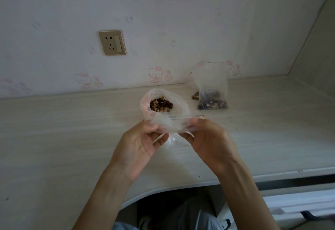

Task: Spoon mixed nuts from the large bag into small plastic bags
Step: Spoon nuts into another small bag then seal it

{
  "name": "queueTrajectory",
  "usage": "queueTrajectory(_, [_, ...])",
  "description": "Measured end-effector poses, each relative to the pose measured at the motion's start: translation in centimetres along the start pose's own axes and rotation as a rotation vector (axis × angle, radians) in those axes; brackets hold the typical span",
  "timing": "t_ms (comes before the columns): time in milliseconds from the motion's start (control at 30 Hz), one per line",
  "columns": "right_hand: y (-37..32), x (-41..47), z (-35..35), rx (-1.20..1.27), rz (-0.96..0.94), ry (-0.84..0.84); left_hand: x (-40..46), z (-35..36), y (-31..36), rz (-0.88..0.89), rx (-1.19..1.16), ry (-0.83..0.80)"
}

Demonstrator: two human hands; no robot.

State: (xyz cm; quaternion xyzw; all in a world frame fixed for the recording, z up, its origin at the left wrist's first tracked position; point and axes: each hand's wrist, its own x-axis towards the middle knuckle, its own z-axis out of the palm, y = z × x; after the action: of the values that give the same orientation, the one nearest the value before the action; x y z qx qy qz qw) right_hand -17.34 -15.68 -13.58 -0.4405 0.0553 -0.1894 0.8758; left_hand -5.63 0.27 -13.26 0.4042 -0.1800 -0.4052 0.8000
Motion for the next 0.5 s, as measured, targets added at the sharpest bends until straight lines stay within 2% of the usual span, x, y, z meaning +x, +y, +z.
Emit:
queueTrajectory(67, [0.0,-0.3,-0.1,-0.177,-0.065,0.049,-0.1,0.2,-0.2,0.117,0.198,0.042])
queueTrajectory(133, [0.3,-0.5,0.1,-0.34,-0.114,0.172,-0.1,0.6,-0.6,0.227,0.35,0.173])
queueTrajectory(233, [1.1,-0.6,1.0,-0.342,-0.116,0.329,0.1,1.4,-1.5,0.389,0.536,0.413])
queueTrajectory(333, [1.3,-0.8,1.5,-0.328,-0.11,0.462,-0.1,1.5,-2.1,0.492,0.532,0.479])
queueTrajectory(500, [0.7,-1.9,1.4,-0.268,-0.137,0.518,-1.6,0.2,-2.5,0.525,0.562,0.554])
